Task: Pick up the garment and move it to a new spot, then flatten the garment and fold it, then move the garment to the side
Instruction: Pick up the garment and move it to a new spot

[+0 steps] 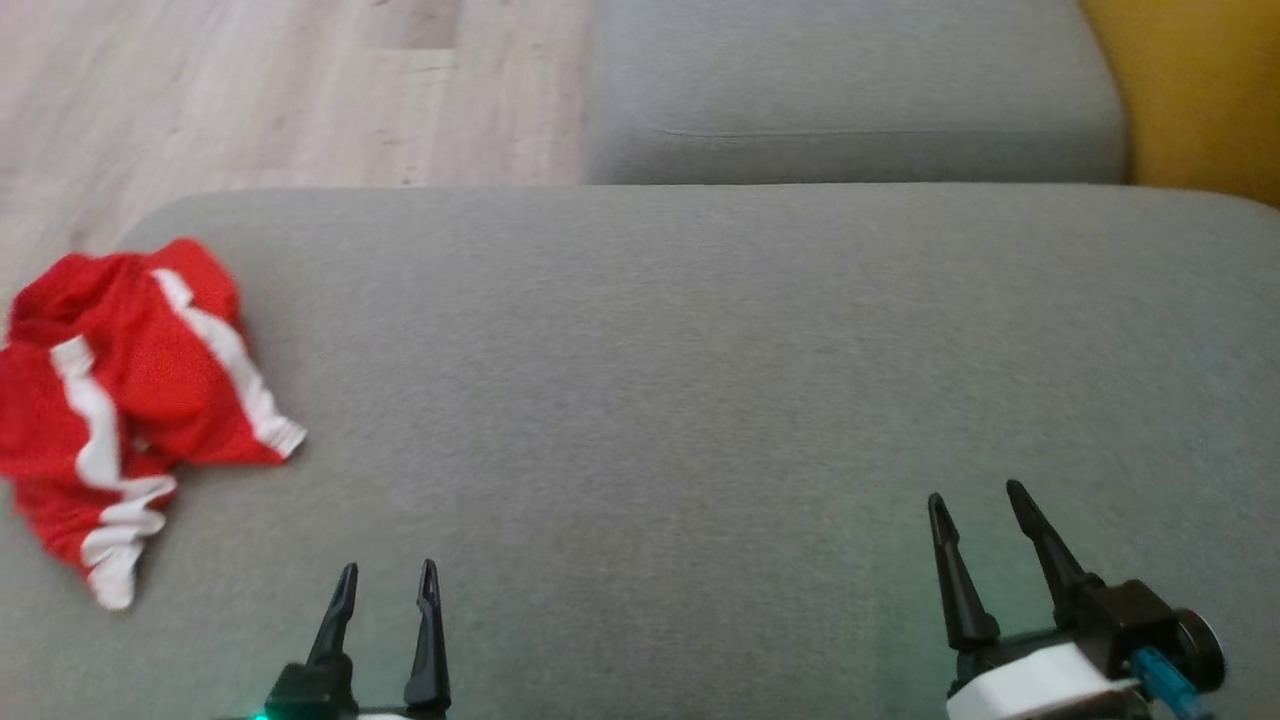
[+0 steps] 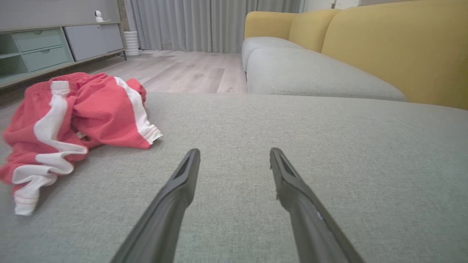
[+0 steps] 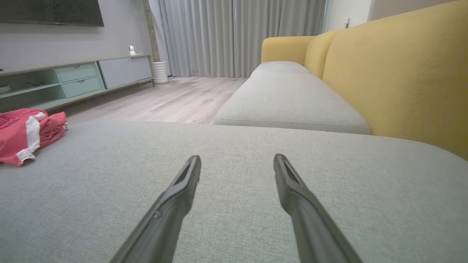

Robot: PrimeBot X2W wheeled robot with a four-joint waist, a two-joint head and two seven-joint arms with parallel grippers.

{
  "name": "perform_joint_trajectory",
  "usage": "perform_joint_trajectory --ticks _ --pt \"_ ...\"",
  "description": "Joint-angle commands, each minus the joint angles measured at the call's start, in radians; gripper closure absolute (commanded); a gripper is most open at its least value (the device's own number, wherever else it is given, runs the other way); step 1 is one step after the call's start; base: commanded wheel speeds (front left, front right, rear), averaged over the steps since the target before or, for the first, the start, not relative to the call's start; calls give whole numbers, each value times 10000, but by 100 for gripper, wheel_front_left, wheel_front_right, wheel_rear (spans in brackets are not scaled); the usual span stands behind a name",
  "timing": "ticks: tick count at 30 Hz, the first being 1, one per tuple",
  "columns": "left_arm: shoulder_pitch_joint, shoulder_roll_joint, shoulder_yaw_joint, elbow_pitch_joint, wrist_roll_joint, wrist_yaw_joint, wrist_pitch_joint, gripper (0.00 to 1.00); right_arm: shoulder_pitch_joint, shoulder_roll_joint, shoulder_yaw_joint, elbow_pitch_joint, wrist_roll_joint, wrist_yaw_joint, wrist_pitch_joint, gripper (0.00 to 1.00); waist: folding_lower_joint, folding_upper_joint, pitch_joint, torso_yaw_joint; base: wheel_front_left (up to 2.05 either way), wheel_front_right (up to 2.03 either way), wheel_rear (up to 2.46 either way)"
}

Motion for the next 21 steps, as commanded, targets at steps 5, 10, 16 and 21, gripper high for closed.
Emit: perform_joint_trajectory --ticks 5,10,16,21 --pt "-578 208 242 -341 25 57 7 0 -113 -102 85 -267 141 77 -100 0 0 0 -9 1325 0 0 0" --pt "-619 300 291 -438 1 124 20 0 -222 -102 154 -253 207 77 -151 0 0 0 68 2628 0 0 0" --pt "-626 397 349 -545 -45 197 12 0 -368 -102 378 -161 263 77 -193 0 0 0 167 3928 0 0 0" --pt "-508 432 549 -715 -160 372 -127 0 -693 -102 771 -59 207 77 -195 0 0 0 425 4295 0 0 0"
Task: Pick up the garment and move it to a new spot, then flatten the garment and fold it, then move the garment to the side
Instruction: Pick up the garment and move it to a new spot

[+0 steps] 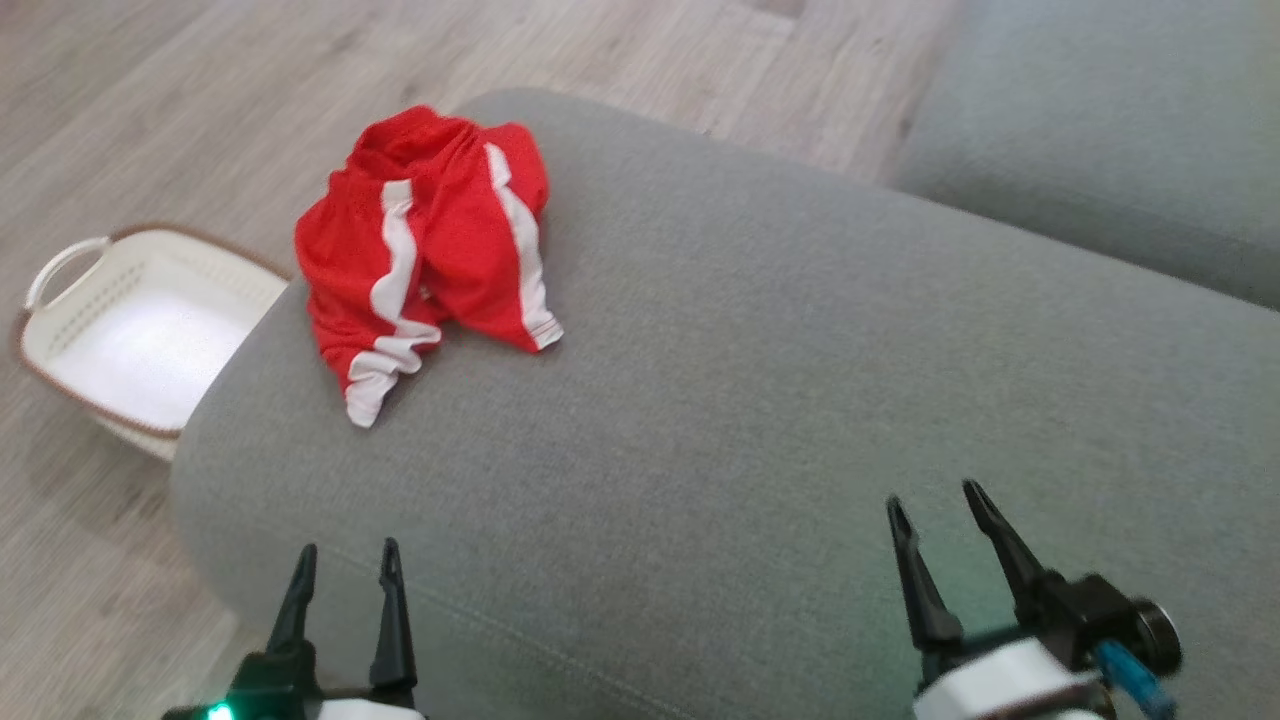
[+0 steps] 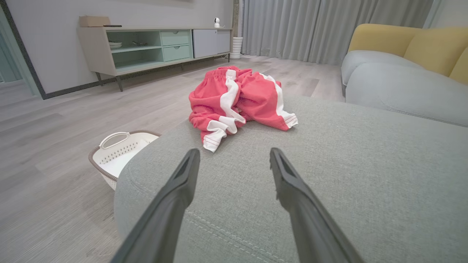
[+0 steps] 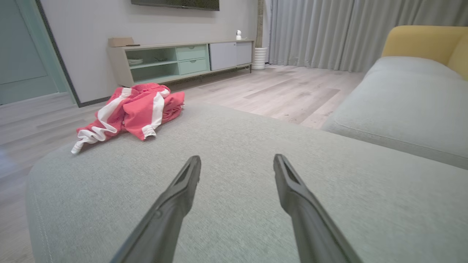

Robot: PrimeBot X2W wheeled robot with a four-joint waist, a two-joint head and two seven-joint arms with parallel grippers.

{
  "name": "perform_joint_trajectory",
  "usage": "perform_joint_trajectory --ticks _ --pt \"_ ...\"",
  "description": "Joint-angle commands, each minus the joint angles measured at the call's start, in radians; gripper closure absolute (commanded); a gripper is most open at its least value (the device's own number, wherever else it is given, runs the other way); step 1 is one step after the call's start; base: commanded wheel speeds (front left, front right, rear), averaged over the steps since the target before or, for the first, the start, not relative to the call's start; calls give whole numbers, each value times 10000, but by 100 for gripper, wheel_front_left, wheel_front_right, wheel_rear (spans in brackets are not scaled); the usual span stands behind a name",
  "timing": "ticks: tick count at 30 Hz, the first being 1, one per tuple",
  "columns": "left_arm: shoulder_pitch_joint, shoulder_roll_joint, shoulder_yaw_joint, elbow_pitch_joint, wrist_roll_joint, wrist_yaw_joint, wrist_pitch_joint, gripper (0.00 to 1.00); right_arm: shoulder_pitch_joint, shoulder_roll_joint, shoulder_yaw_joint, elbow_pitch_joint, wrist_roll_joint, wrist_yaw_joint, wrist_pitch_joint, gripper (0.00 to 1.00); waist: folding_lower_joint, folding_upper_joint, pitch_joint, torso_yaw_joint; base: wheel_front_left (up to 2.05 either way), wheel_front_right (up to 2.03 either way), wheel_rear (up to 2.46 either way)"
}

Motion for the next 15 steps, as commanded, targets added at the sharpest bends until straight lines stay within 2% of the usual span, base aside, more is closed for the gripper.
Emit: perform_joint_trajectory --ticks 1,11,15 --pt "-382 55 427 -397 -59 141 -153 0 -737 -108 327 -227 14 77 -166 0 1 0 254 260 0 0 0" --pt "-133 38 591 -683 -186 387 -348 0 -1172 -108 757 116 -45 77 -183 0 1 0 423 354 0 0 0" --pt "-157 226 834 -954 -256 504 -368 0 -1178 -108 597 82 -120 77 -205 0 1 0 423 372 0 0 0"
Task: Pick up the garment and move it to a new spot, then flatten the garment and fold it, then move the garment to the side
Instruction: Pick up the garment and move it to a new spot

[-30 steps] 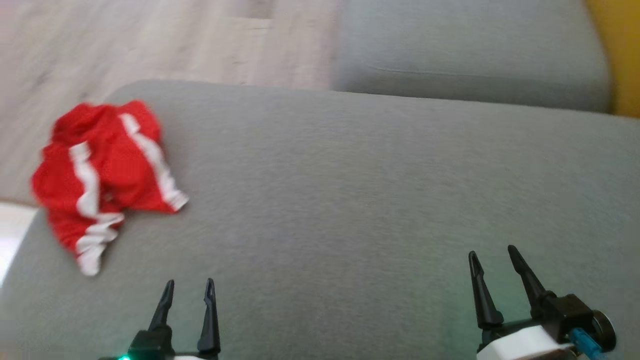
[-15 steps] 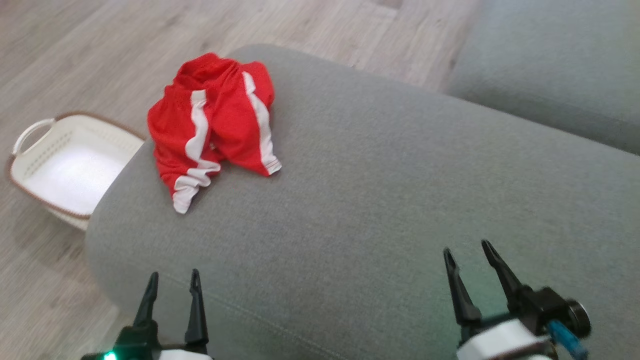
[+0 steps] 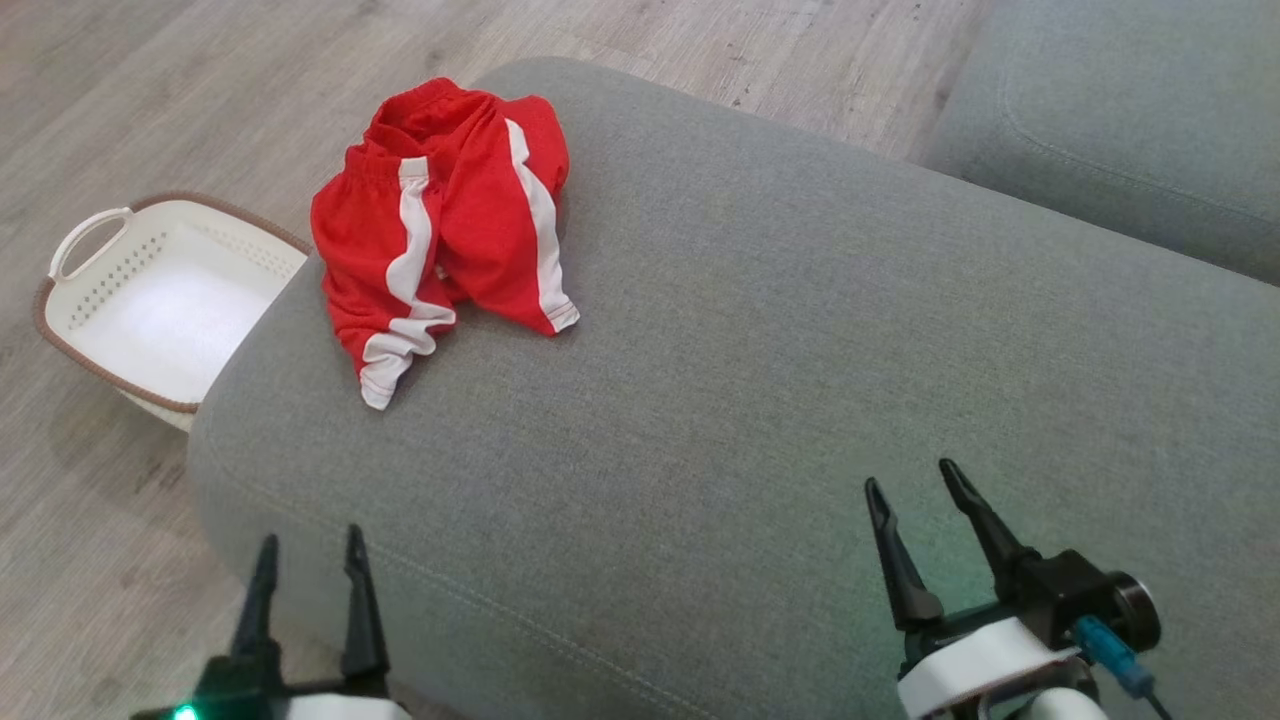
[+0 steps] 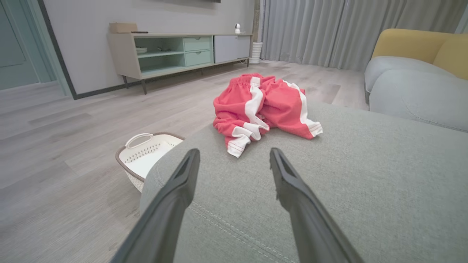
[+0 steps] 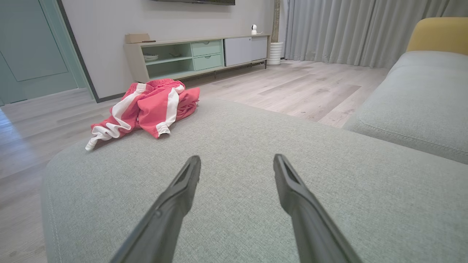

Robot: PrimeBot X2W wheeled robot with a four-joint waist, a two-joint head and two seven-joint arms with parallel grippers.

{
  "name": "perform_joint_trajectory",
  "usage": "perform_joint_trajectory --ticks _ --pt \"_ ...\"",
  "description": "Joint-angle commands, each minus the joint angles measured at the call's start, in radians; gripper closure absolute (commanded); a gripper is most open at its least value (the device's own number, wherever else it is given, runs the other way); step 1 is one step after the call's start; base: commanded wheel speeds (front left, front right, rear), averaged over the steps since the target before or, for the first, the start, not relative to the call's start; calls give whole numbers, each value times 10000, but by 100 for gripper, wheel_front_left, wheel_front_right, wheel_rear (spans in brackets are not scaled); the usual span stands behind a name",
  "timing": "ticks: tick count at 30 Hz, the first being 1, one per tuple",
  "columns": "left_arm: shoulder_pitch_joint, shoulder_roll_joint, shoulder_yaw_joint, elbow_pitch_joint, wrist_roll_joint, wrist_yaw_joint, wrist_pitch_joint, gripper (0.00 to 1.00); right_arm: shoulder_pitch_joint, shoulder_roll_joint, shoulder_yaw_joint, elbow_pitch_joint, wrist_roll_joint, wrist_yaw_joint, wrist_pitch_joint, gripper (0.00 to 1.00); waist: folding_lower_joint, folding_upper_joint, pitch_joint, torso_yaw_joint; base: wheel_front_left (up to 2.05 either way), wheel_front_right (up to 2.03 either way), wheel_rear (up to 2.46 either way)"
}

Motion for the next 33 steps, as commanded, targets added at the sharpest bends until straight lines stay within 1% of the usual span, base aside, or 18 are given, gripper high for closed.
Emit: perform_joint_trajectory --ticks 1,5,6,8,10,12,15,19,22,26,30,33 --pt "-332 282 589 -557 -48 99 -90 0 -440 -95 65 -371 -105 77 -207 0 -1 0 0 15 0 0 0" --pt "-967 1038 1291 -1281 -129 145 179 0 -279 -95 -285 -622 -229 77 -178 0 -1 0 99 68 0 0 0" --pt "-967 1038 1291 -1281 -129 145 179 0 -279 -95 -285 -622 -229 77 -178 0 -1 0 99 68 0 0 0" --pt "-1568 1497 1614 -1793 -130 141 538 0 -223 -95 -475 -829 -360 77 -88 0 -1 0 274 79 0 0 0" --pt "-2406 2069 1885 -2169 -100 11 930 0 -183 -95 -670 -1097 -522 77 35 0 -1 0 499 83 0 0 0" --pt "-3318 2625 2199 -2369 -157 -138 1286 0 -243 -95 -707 -1414 -723 77 219 0 -1 0 842 -96 0 0 0" --pt "-4751 3322 2519 -2263 -333 -420 1768 0 -414 -95 -694 -1856 -1055 77 543 0 -1 0 1380 -427 0 0 0" --pt "-6540 3900 2676 -1283 -787 -867 2383 0 -692 -95 -542 -2355 -1458 77 936 0 -1 0 2071 -870 0 0 0" --pt "-7574 4093 2658 -156 -1160 -1166 2848 0 -920 -95 -410 -2688 -1733 77 1200 0 -1 0 2582 -1205 0 0 0" --pt "-8382 4060 2329 1425 -1525 -1605 3469 0 -1180 -95 -342 -3054 -2028 77 1494 0 -1 0 3219 -1550 0 0 0" --pt "-8736 3729 1937 2729 -1764 -1947 3805 0 -1361 -95 -324 -3386 -2258 77 1762 0 -1 0 3827 -1792 0 0 0" --pt "-8938 3454 1793 3591 -1899 -2037 3803 0 -1434 -95 -400 -3615 -2416 77 1908 0 -1 0 4232 -1909 0 0 0"
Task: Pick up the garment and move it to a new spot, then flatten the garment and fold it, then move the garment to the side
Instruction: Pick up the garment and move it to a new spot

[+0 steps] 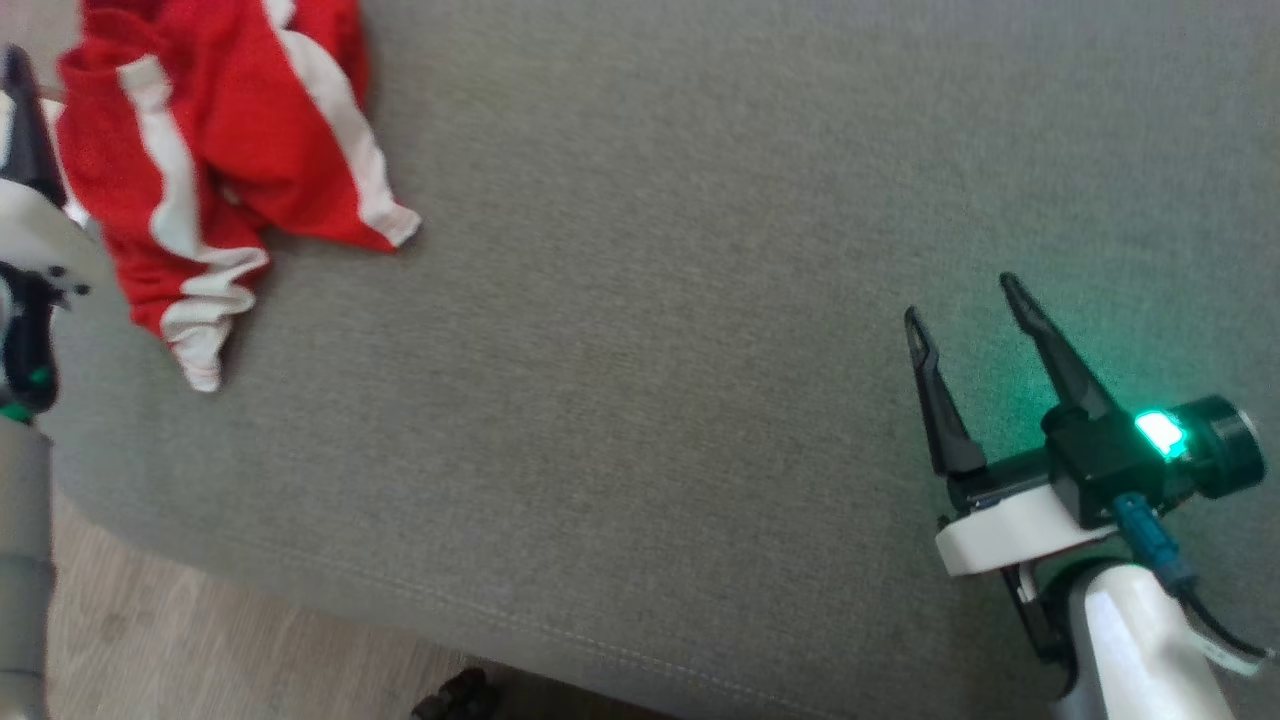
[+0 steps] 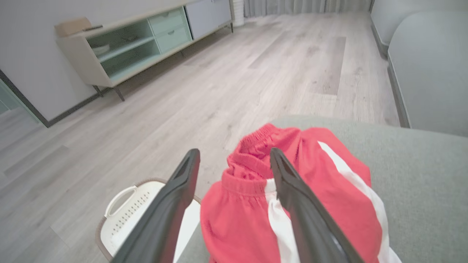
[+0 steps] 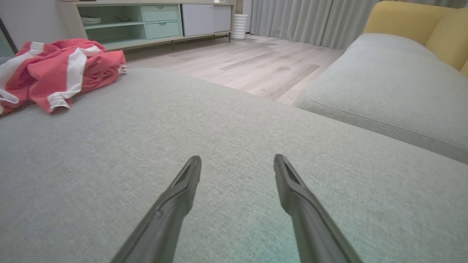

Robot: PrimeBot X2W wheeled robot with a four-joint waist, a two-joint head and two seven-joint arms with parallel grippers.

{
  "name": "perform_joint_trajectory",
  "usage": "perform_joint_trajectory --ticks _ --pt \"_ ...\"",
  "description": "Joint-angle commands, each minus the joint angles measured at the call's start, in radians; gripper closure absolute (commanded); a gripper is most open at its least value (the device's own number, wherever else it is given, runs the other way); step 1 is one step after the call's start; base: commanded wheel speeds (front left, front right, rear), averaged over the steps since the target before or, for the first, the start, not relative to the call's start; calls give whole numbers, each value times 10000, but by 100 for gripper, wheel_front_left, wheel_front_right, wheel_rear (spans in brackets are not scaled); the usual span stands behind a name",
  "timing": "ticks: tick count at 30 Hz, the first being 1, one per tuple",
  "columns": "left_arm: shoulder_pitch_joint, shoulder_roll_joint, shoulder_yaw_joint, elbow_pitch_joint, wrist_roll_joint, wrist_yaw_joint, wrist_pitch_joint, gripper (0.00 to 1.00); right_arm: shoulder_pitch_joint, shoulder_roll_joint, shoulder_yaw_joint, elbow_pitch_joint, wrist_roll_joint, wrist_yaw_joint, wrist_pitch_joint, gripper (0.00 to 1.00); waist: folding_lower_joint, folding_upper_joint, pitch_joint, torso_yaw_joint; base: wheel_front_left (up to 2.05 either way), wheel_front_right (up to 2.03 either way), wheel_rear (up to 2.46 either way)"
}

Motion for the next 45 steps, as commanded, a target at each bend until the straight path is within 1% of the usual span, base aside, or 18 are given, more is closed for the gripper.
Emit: perform_joint_trajectory --ticks 1,6,14,15,17,18,20,21,26,30,32,36,40,43,45 --pt "-572 496 278 129 -27 -44 -24 0 -289 -39 201 -503 -126 77 94 0 -3 1 612 -346 0 0 0" --pt "-725 294 150 1333 -160 -197 -135 0 -288 -39 36 -747 -238 77 213 0 -3 1 1083 -536 0 0 0" --pt "-831 160 160 2799 -427 -309 -218 0 -263 -40 -44 -845 -253 77 180 0 -3 1 1361 -711 0 0 0" --pt "-850 152 166 2927 -469 -331 -212 13 -277 -40 -54 -854 -252 77 175 0 -3 1 1381 -724 0 0 0" --pt "-921 132 164 3120 -535 -374 -208 54 -310 -40 -81 -867 -250 77 165 0 -3 1 1412 -730 0 0 0" --pt "-921 132 164 3120 -535 -374 -208 54 -310 -40 -81 -867 -250 77 165 0 -3 1 1412 -730 0 0 0" --pt "-977 90 146 3288 -603 -428 -189 81 -331 -40 -106 -856 -245 77 149 0 -3 1 1419 -724 0 0 0" --pt "-997 65 145 3365 -648 -456 -180 100 -340 -40 -101 -842 -237 77 143 0 -3 1 1411 -722 0 0 0" --pt "-1049 123 140 3598 -690 -472 -407 100 -397 -39 -60 -746 -161 77 88 0 -3 1 1293 -713 0 0 0" --pt "-1073 425 112 3670 -555 -385 -639 100 -440 -39 -98 -567 -30 77 -37 0 -3 1 996 -718 0 0 0" --pt "-1110 701 70 3628 -414 -332 -748 100 -449 -39 -106 -422 106 77 -154 0 -3 1 738 -739 0 0 0" --pt "-1339 1480 -148 3284 66 -269 -896 100 -445 -39 -91 -81 460 77 -415 0 -3 1 135 -846 0 0 0" --pt "-1728 2338 -528 2630 648 -401 -870 100 -397 -39 -121 368 891 77 -756 0 -3 1 -612 -1073 0 0 0" --pt "-2046 2827 -857 2056 1011 -571 -820 100 -279 -39 -184 729 1222 77 -1037 0 -3 1 -1236 -1341 0 0 0" --pt "-2296 3054 -1147 1627 1218 -709 -730 100 -165 -39 -262 964 1417 77 -1214 0 -3 1 -1614 -1546 0 0 0"
